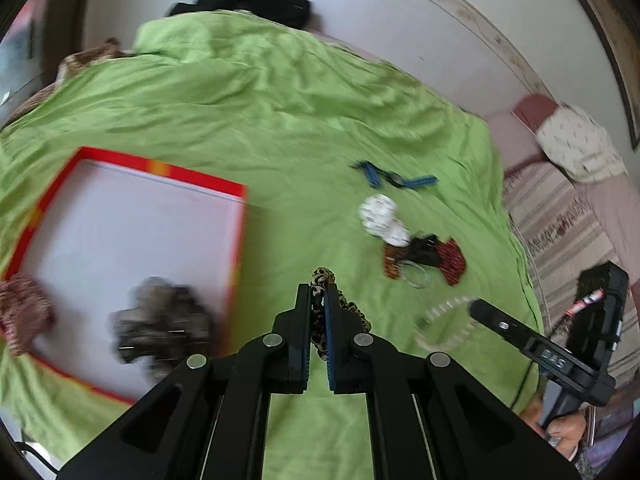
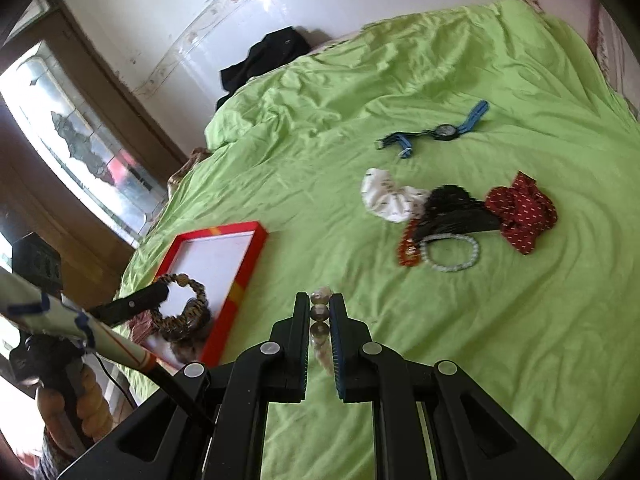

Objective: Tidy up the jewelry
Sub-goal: 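Grasp the leopard bracelet with the left tool while the right tool grasps the pearl bracelet, then carry both bracelets into the red box and open both tools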

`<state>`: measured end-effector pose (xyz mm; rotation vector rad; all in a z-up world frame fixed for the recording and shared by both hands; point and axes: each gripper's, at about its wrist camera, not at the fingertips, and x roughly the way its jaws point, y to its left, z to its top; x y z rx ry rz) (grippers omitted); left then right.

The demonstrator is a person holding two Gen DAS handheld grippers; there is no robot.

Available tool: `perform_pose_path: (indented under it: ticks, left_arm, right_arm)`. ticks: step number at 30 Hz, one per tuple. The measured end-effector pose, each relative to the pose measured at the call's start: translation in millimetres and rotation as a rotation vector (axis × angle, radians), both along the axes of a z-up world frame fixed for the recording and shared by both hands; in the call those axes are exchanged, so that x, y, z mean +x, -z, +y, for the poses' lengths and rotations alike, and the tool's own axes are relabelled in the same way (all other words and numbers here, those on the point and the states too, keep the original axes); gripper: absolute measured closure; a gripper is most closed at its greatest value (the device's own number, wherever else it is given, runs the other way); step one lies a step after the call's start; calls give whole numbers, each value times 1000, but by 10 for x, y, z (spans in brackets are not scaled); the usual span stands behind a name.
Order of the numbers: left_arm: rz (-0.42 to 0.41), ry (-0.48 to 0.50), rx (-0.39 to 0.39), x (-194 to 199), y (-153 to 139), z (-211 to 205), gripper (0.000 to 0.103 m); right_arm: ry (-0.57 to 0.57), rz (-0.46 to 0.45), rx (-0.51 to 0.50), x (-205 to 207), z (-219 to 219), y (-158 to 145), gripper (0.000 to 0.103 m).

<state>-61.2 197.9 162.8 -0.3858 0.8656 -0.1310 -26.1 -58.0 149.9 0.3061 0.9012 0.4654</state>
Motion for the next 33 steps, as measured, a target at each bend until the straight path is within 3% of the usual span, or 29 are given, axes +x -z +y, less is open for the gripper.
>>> perform_pose_path:
  ticks: [7,17,25,33]
  left_arm:
    - [44,-125,43,-83,138,801,97]
    - [154,-275,61,80,554,1763,97]
    - [156,-327,111,481,529,2231,97]
    - [197,-363,87,1000,759,2588,97]
  right_arm:
    - [-82,-21,-62,-82,506,-147,92]
    - [-213,-30,-108,42,1444,-216,92]
    - [-342,-4,-119,400,2541,-124,92]
    - [-377,50,-85,1000,3354,205,92]
